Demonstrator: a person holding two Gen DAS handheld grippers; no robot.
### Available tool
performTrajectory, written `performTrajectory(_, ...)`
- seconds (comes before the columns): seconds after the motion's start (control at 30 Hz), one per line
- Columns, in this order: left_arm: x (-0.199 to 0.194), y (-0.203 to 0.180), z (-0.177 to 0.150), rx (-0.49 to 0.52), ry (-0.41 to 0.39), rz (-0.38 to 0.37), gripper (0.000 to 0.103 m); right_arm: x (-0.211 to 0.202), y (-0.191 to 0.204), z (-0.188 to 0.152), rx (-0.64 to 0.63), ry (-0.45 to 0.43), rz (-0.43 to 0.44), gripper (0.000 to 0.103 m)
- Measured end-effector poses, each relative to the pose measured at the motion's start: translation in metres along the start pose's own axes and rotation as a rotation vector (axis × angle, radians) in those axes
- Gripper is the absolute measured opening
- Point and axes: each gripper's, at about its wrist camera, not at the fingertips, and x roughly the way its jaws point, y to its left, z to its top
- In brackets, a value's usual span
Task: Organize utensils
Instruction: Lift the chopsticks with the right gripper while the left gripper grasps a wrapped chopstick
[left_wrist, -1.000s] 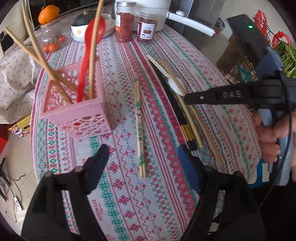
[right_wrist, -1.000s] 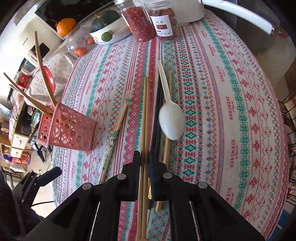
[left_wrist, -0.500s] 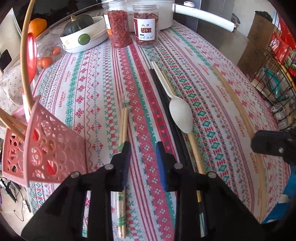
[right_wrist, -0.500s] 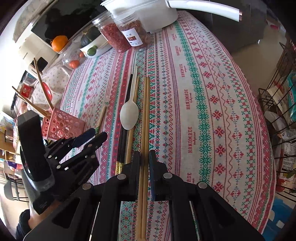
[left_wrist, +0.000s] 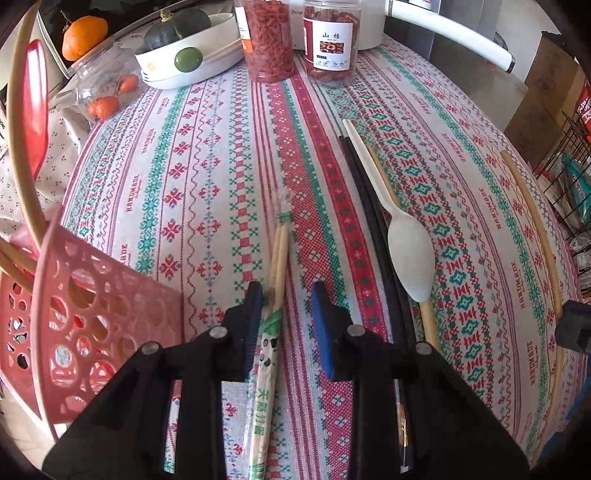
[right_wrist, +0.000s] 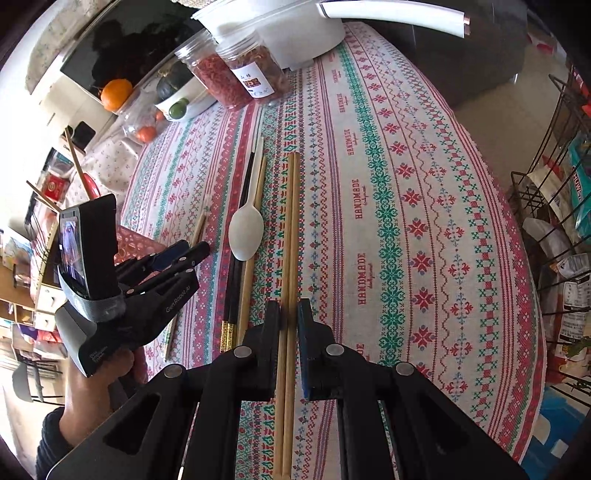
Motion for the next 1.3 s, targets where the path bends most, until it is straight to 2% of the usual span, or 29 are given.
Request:
performTrajectory(0.23,-0.013,-0.011,-0.002,0.044,-0.041,0.015,0.03,-0.003,0.004,-0.002,0.002,-0.01,0.006,0.01)
performTrajectory(0.3,-0.011,-0.011,-0.002,0.046,-0.027,0.03,0.03,-0.004,0.006,-0.002,0.001,-0.013,0.007,0.01)
performTrajectory(0.37,-0.002,-0.008,-0.004,0.033,0.021,0.024,0.03,-0.005,0.007,-0.002,-0.001,-0.014,0.006,0.01)
performTrajectory(0.4,-0.003,-0.008,-0.003,0.028,0.005,0.024,0.03,-0.005,0.007,-0.002,-0.002,-0.015,0.005,0.01)
performTrajectory(0.43,-0.003,-0.009,-0.003,0.033,0.013,0.025,0.028,-0.005,0.007,-0.003,-0.003,-0.016,0.004,0.01)
performTrajectory(0.47,-0.003,-0.009,-0.004,0.031,0.02,0.012,0.022,-0.005,0.007,-0.002,-0.004,-0.018,0.002,0.01)
performTrajectory(0.5,-0.004,-0.009,-0.005,0.028,0.022,-0.011,0.01,-0.006,0.007,-0.003,-0.004,-0.021,0.002,0.01)
performTrajectory(0.63,-0.009,-0.012,-0.011,0.031,0.019,-0.033,0.006,-0.012,0.009,-0.003,-0.01,-0.052,0.004,0.01)
performTrajectory(0.73,-0.026,-0.014,-0.015,0.015,-0.014,-0.089,0.006,-0.023,0.016,-0.003,-0.029,-0.102,0.009,0.01)
performTrajectory(0.9,-0.08,-0.015,-0.02,0.015,-0.143,-0.192,0.006,-0.045,0.03,-0.005,-0.059,-0.207,0.023,0.009)
performTrajectory(1.07,-0.144,0.007,-0.023,-0.019,-0.36,-0.295,0.006,-0.064,0.046,-0.007,-0.077,-0.302,0.043,0.009)
performTrajectory(1.17,-0.173,0.03,-0.028,-0.066,-0.505,-0.303,0.006,-0.069,0.054,-0.006,-0.079,-0.329,0.051,0.01)
performTrajectory(1.3,-0.196,0.066,-0.032,-0.128,-0.692,-0.252,0.006,-0.069,0.065,-0.005,-0.083,-0.339,0.055,0.01)
